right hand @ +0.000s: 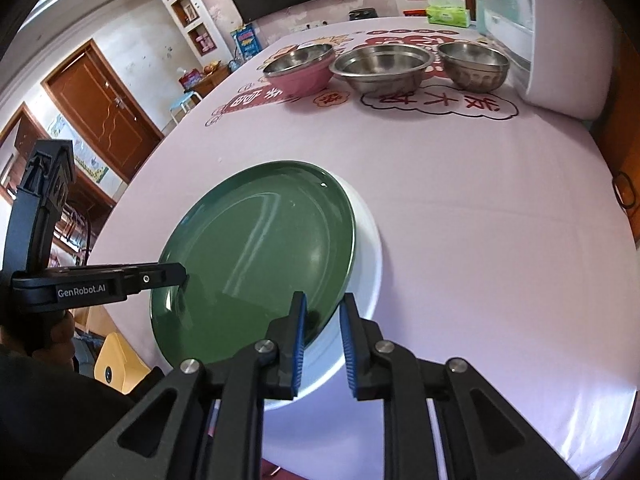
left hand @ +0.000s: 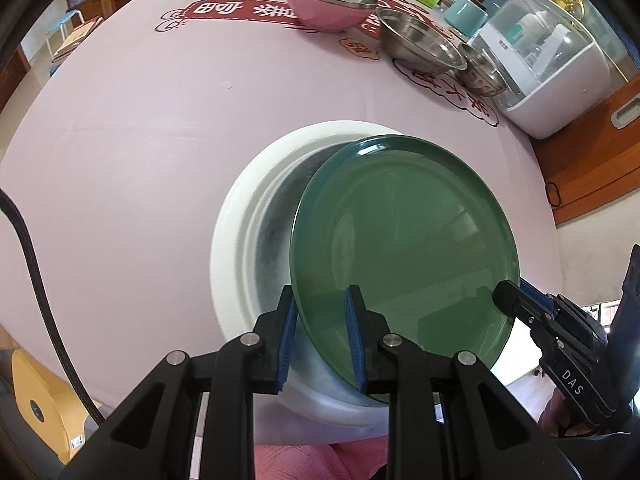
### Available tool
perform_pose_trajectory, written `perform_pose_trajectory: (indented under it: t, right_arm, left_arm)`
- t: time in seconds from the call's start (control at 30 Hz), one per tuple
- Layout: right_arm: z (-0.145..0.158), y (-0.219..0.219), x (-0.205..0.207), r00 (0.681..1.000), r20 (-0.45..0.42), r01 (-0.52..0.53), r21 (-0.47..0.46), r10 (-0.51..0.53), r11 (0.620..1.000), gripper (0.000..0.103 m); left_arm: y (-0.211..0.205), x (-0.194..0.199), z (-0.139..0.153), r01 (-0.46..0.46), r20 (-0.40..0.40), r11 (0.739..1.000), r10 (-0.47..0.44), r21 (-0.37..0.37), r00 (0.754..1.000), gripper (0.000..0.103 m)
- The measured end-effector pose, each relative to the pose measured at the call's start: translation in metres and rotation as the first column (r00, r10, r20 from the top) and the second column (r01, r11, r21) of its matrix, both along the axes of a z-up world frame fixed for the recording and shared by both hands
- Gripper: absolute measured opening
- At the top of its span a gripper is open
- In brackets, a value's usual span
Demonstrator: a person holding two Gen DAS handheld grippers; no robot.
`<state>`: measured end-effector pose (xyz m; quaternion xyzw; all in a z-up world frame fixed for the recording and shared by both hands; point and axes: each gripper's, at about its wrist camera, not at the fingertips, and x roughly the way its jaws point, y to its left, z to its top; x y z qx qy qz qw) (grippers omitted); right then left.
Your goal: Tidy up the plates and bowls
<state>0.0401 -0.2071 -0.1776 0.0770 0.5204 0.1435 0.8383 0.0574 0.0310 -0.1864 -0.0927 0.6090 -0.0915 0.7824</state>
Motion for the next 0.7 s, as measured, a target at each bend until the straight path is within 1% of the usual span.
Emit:
perform_pose_trajectory:
  t: [0.07,0.13,0.37,0.43,0.5,0.57,0.63,0.7]
  right_arm:
    - [0.0,0.005,0.0,1.0,-0.004,-0.013,-0.007,0.013,1.0,0.02]
    - [0.0,0.008,0.0,1.0,-0.001,-0.02,-0.02,0.02,1.0,0.022]
    - [0.0,0.009,0.0,1.0,-0.002,-0.022,-0.02,0.022,1.0,0.024]
    - [-0.001,0.012,0.0,0.999,-0.012,-0.033,-0.02,0.033,0.999,0.028]
    - [-0.002,0.016,-0.001,0.999,-0.018,-0.052,-0.03,0.051,0.998,0.034]
    - [-0.001,0.018,-0.002,0.998,-0.014,-0.064,-0.038,0.064,0.997,0.036]
    - [0.001,0.019,-0.003,0.997,-0.008,-0.074,-0.037,0.074,0.997,0.04]
    - [0.004,0.02,-0.004,0.997,0.002,-0.079,-0.041,0.079,0.996,0.05]
  left_arm:
    - [0.004,-0.001,0.0,-0.008,-0.001,1.0,0.008,0.003,1.0,0.022]
    - [0.007,-0.002,0.001,-0.01,0.002,1.0,0.01,-0.009,1.0,0.022]
    - [0.009,-0.003,0.004,0.0,0.008,1.0,0.0,-0.008,1.0,0.022]
    - [0.009,-0.003,0.005,-0.001,0.009,1.0,0.001,-0.009,1.0,0.022]
    - [0.008,-0.003,0.005,0.0,0.008,1.0,0.0,-0.006,1.0,0.022]
    - [0.008,-0.002,0.006,0.001,0.011,1.0,-0.001,-0.001,1.0,0.022]
    - [0.008,-0.002,0.008,-0.003,0.018,1.0,0.003,0.001,1.0,0.022]
    - [0.009,-0.002,0.01,-0.006,0.027,1.0,0.005,0.009,1.0,0.024]
